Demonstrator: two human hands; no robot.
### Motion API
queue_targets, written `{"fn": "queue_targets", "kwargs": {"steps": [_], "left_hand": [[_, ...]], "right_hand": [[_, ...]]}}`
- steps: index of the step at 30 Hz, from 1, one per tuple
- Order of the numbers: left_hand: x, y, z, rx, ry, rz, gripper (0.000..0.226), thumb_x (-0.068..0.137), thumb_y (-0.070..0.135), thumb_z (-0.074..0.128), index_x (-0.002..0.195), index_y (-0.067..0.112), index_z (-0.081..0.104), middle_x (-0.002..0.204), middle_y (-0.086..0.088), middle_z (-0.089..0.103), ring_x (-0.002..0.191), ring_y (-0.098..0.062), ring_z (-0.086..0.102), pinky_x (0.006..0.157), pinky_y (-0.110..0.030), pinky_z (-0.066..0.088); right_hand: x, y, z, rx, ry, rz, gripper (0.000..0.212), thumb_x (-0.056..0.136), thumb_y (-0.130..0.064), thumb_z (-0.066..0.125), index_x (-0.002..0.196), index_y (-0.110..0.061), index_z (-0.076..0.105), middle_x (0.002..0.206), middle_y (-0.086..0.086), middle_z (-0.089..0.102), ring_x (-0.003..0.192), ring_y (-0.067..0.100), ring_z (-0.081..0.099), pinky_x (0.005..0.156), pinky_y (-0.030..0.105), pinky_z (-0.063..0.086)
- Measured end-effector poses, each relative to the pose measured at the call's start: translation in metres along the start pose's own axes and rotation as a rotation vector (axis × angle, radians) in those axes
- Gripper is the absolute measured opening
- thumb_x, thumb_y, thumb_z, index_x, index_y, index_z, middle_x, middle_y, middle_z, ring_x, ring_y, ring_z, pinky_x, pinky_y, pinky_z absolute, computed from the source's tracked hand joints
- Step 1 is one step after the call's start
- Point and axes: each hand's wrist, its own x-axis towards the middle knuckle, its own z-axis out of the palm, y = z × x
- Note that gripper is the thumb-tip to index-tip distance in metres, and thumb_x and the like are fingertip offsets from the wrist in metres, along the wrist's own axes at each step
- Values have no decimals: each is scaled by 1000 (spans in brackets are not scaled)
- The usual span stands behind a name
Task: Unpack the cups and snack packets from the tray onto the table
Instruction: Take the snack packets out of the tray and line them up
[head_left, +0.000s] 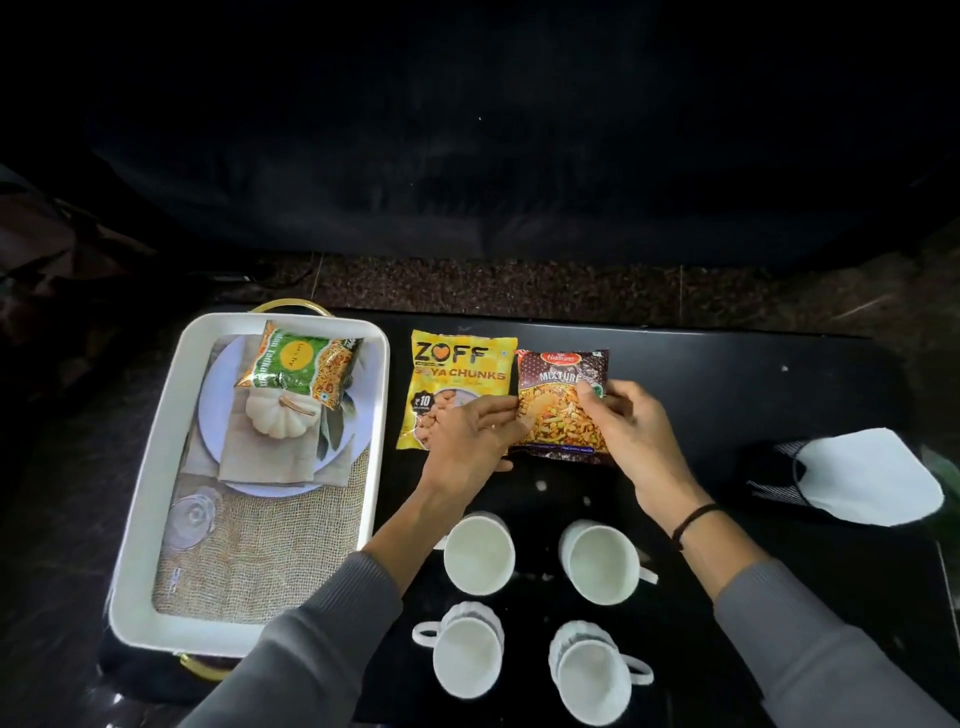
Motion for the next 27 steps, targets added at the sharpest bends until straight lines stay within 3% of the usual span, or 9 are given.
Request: {"fn": "queue_targets", "kwargs": {"steps": [3, 5, 8, 11, 14, 19, 23, 27], "left_hand": [[3, 2, -4, 246, 93, 136, 25, 95, 21, 70, 120, 16, 73, 109, 4, 75, 90, 3, 66, 75, -27, 63], [5, 3, -7, 349, 164, 189, 17, 95, 22, 69, 110, 20, 75, 99, 8, 75, 86, -3, 66, 77, -27, 60], [6, 2, -9, 486, 266, 239, 14, 94, 22, 67, 106, 25, 74, 98, 11, 75, 85, -8, 65, 73, -26, 55], [8, -3, -10, 754, 360, 374, 26, 91, 23, 69, 117, 28, 73, 122, 8, 70, 116, -17, 57, 92, -36, 46], [10, -8, -11, 856, 283, 379, 45, 94, 33, 68, 139, 33, 61, 157, 6, 46, 147, -18, 34, 114, -46, 28], [12, -19, -10, 955, 169, 311, 62, 98, 42, 62, 155, 35, 37, 170, 5, 17, 157, -16, 10, 124, -53, 16], [12, -20, -8, 948, 169, 299, 65, 98, 43, 61, 157, 35, 34, 171, 6, 14, 158, -15, 7, 126, -50, 11], [9, -18, -8, 913, 177, 312, 65, 98, 39, 62, 157, 31, 35, 171, 3, 16, 158, -15, 8, 126, -47, 9]], "right_hand": [[3, 5, -3, -57, 44, -6, 40, 93, -50, 71, 122, -26, 60, 108, -10, 70, 91, -5, 64, 67, 13, 46], [0, 6, -4, -135, 80, -42, 44, 91, -47, 74, 124, -21, 61, 111, -6, 68, 89, -6, 61, 65, 9, 42], [-7, 5, -5, -323, 152, -263, 40, 89, -37, 79, 120, -19, 61, 116, -2, 62, 92, 9, 62, 70, 11, 43], [-8, 2, 0, -634, 106, -592, 32, 91, -29, 77, 121, -21, 69, 127, 1, 61, 114, 23, 58, 87, 34, 52], [-4, 6, 8, -885, -70, -763, 39, 98, -32, 68, 136, -25, 66, 160, 3, 47, 147, 27, 40, 109, 47, 36], [0, 19, 17, -1019, -71, -724, 54, 106, -43, 49, 158, -31, 40, 173, 6, 20, 160, 30, 15, 124, 54, 20], [0, 20, 18, -1092, -76, -719, 59, 107, -49, 42, 162, -31, 31, 174, 6, 14, 160, 33, 9, 125, 57, 16], [-6, 10, 15, -1088, -112, -688, 60, 105, -51, 44, 161, -30, 34, 174, 4, 15, 160, 34, 7, 125, 57, 13]]}}
